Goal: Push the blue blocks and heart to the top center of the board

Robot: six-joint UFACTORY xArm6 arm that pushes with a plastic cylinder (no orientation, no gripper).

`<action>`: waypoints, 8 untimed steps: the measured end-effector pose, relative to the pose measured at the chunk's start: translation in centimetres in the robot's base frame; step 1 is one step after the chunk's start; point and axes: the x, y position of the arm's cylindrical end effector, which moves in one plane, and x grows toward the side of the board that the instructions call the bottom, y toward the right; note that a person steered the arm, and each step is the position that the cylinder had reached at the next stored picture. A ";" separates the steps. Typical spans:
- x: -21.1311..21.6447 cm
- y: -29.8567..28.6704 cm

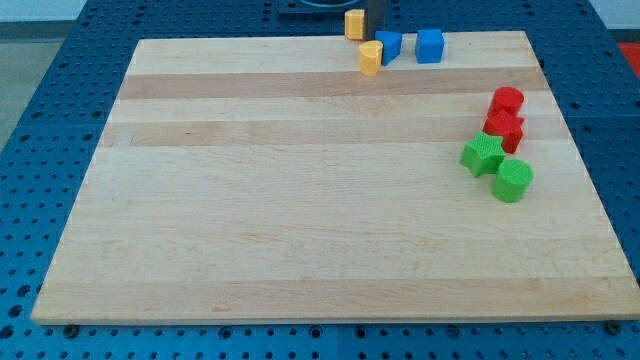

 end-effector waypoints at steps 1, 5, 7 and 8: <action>0.6 4.1; 3.7 4.2; 6.3 -6.7; 6.3 -7.5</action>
